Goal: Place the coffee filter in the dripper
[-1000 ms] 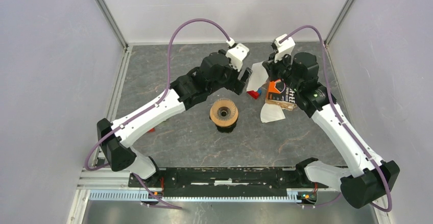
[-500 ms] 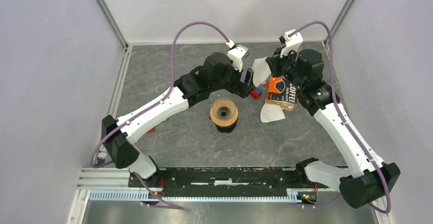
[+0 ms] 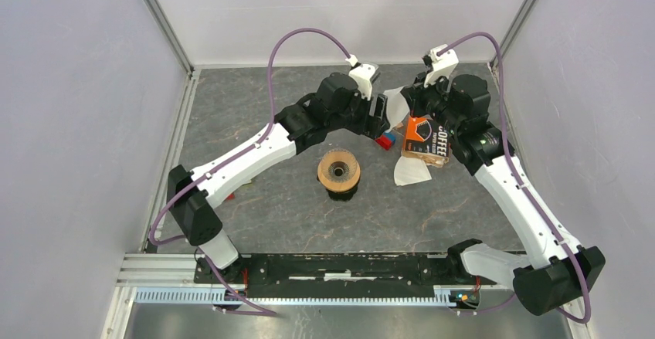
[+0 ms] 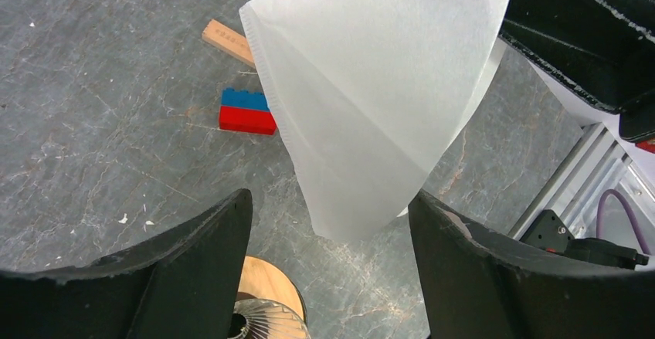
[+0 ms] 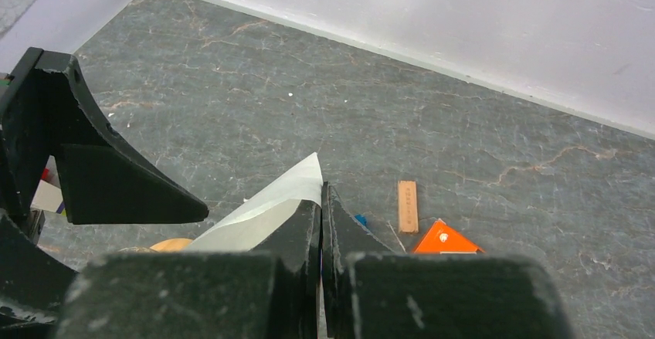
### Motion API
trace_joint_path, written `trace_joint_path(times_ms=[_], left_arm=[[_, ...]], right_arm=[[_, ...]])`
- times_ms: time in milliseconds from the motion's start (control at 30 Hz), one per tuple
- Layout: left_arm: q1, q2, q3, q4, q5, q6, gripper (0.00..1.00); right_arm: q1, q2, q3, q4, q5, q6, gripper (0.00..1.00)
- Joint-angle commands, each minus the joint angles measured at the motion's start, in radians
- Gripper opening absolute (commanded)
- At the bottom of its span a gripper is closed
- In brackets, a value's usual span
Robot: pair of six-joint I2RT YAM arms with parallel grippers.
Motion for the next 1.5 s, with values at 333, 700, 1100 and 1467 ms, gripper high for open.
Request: trace_joint_path(times_ms=[333, 700, 1100, 1467], left_arm=[[0.021, 0.004, 0.032, 0.015, 0.006, -0.088, 0.59], [0.043, 0.026, -0.001, 0.024, 0.090, -0.218, 0.62], [0.065, 0.059, -0.036, 0.065, 0.192, -0.355, 0.64], [0.077, 0.043, -0.119, 0.169, 0.259, -0.375, 0.64]], right_arm=[[-0.013, -0.017, -0.006, 0.032, -0.043, 0.024, 0.00], [-0.023, -0.015, -0.012, 0.044, -0.053, 0.041, 0.00], [-0.033, -0.023, -0.046, 0.064, -0.064, 0.055, 0.00], [-0.049, -0.026, -0.029, 0.053, -0.078, 0.073, 0.00]])
